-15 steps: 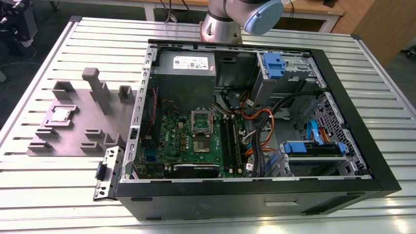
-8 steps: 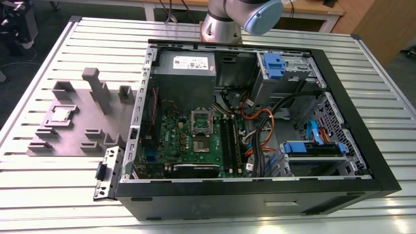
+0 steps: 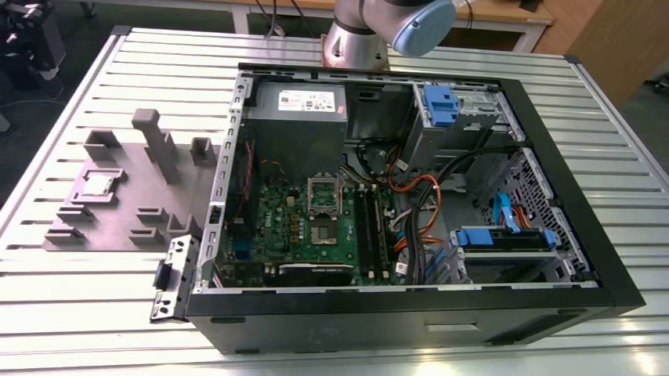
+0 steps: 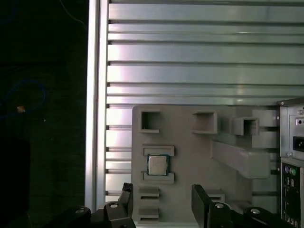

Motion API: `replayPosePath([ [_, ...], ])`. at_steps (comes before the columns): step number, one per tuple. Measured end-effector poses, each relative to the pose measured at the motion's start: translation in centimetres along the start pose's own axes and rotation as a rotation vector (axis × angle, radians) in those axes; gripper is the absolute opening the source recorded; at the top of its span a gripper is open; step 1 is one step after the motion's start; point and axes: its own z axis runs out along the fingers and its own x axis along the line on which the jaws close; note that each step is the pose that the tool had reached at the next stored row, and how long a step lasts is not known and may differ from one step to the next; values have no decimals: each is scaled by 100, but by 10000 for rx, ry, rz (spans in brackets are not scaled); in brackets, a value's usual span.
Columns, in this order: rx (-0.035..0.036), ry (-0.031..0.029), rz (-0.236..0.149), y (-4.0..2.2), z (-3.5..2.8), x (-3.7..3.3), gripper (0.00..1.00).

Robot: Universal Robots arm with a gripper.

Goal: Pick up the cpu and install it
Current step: 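Pick up the cpu and move it towards the insertion slot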

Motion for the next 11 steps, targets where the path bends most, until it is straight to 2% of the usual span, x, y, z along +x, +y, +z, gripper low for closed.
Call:
replayPosePath([
  [4, 0, 9, -175, -3, 35, 1, 60],
  [11, 0, 11, -188, -4, 57, 2, 60],
])
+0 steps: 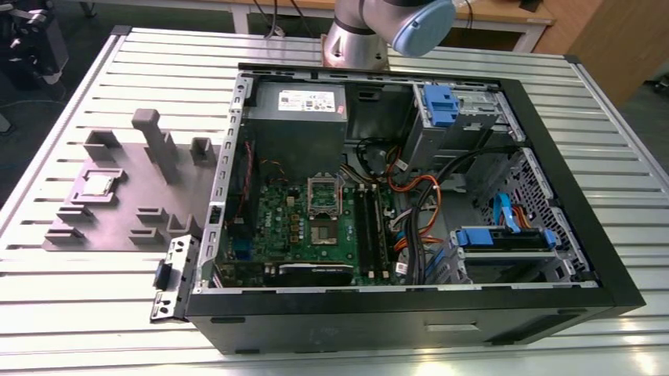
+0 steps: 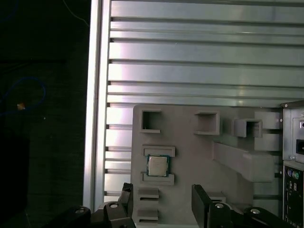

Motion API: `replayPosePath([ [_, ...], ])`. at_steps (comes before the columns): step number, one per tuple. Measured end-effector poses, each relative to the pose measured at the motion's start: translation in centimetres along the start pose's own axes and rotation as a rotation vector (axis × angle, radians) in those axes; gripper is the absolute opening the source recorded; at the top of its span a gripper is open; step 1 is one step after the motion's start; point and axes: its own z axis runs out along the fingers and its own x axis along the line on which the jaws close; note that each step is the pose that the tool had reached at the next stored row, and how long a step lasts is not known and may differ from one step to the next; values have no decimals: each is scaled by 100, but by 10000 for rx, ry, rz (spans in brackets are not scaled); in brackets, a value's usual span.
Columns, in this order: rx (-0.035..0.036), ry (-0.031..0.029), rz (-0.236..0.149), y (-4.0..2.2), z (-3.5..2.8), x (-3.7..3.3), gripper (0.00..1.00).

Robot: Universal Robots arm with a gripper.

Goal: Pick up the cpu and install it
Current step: 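Pick up the cpu and move it towards the insertion slot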

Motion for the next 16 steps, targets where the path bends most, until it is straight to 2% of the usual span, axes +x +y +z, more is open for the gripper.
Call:
replayPosePath([
  [10, -1, 1, -10, 0, 1, 1, 60],
  [16, -1, 13, -227, -2, 12, 16, 60],
])
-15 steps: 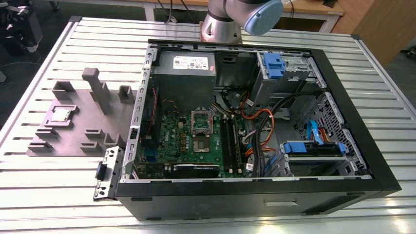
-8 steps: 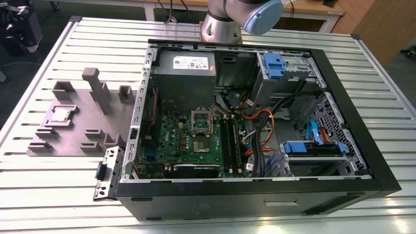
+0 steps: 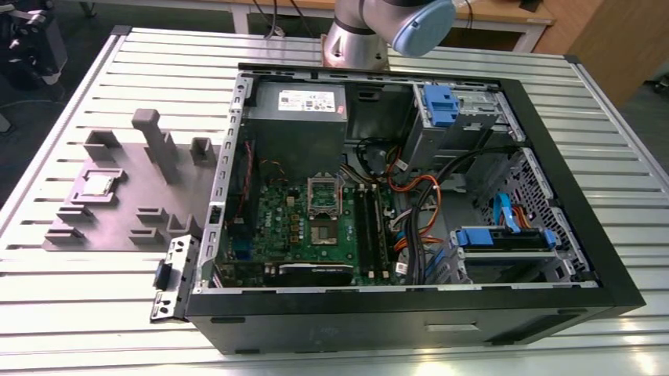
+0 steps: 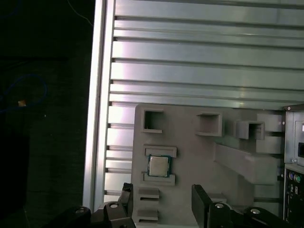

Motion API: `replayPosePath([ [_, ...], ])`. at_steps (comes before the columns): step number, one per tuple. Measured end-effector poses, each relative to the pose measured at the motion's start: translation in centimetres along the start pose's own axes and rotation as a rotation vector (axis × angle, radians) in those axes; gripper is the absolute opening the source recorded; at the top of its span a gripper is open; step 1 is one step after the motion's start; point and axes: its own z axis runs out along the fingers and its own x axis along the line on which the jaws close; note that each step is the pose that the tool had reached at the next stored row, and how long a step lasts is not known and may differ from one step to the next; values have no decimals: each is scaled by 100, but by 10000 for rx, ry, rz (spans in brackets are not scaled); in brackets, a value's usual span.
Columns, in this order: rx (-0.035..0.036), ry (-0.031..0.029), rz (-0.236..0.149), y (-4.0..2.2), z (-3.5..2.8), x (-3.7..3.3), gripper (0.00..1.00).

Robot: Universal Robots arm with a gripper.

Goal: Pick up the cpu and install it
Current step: 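Pick up the cpu and move it towards the insertion slot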

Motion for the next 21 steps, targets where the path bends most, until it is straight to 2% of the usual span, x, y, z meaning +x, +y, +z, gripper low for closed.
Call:
replayPosePath([
  [10, -1, 0, -19, 0, 7, 0, 60],
  [21, -1, 1, -18, -7, 51, 1, 60],
])
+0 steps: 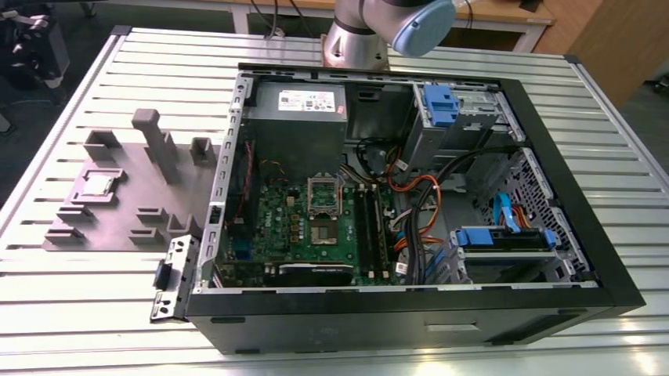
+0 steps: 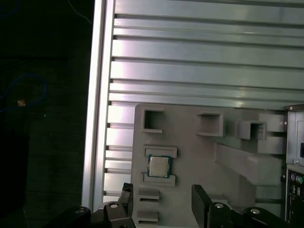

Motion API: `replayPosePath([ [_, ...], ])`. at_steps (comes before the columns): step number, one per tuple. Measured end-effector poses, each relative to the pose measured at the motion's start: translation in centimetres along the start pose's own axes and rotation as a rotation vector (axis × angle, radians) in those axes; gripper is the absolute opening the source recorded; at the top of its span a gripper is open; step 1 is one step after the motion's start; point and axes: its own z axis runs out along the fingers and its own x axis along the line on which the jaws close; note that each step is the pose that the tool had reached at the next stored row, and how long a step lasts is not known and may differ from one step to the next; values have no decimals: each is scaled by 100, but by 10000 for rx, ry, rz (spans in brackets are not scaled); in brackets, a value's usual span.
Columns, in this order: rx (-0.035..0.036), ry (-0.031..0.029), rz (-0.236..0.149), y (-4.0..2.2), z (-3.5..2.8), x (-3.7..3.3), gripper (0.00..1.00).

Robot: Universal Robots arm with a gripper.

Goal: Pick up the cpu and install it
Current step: 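Pick up the cpu and move it towards the insertion slot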

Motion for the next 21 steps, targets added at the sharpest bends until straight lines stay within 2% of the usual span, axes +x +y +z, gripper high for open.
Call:
replayPosePath([
  [12, -1, -2, 0, -9, 48, 0, 60],
  [17, 0, 2, 0, -18, 101, 1, 60],
  [21, 0, 3, 0, -22, 168, 1, 60],
])
